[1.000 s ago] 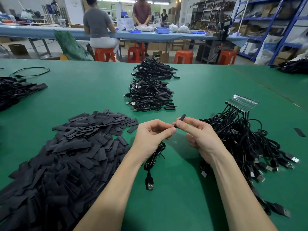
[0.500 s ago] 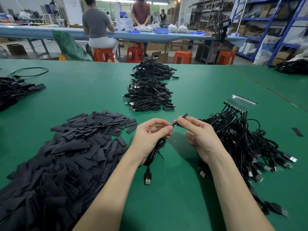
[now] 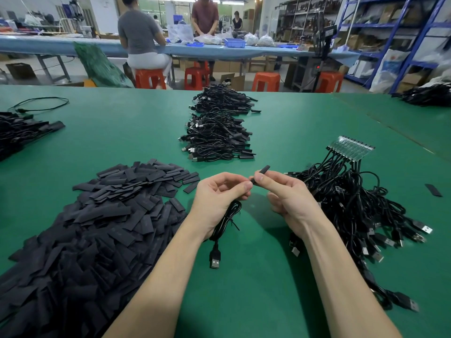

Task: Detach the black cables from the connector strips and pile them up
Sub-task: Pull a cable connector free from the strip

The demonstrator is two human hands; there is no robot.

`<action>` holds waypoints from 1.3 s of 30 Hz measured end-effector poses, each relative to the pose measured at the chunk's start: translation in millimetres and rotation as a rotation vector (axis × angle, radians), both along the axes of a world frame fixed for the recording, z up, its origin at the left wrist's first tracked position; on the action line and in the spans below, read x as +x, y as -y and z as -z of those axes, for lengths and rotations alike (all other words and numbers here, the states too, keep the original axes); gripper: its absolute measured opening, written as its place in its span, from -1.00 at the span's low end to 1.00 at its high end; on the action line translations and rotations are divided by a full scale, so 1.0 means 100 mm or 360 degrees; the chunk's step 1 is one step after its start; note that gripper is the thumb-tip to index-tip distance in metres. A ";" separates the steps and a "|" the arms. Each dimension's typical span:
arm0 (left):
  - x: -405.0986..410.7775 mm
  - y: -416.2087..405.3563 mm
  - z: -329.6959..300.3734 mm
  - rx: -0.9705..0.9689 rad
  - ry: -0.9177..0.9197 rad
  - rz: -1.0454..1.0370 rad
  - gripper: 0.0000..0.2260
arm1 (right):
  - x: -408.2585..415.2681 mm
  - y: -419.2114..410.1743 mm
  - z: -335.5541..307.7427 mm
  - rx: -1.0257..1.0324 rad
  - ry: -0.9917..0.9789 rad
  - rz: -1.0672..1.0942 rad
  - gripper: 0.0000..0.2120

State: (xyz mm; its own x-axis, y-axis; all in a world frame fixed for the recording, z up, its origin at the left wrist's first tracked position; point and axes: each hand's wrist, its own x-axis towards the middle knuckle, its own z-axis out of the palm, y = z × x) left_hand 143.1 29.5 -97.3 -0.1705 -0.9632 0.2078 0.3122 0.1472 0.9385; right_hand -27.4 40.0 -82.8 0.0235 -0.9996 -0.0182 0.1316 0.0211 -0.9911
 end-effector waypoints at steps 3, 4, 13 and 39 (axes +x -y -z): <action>0.00 0.00 0.00 0.0007 -0.0002 -0.0016 -0.93 | 0.02 0.00 0.02 0.0019 0.0024 -0.0002 -0.85; -0.01 0.00 0.00 0.0007 -0.0004 -0.0022 -0.93 | 0.02 0.00 0.02 0.0023 0.0022 -0.0002 -0.85; -0.01 0.00 -0.01 0.0100 -0.0136 -0.0012 -0.91 | 0.17 -0.02 -0.04 -0.0355 0.0015 0.0311 -0.79; -0.02 0.02 0.00 0.0066 -0.0088 -0.0087 -0.92 | 0.30 -0.01 0.04 -0.0208 0.0315 0.0485 -0.84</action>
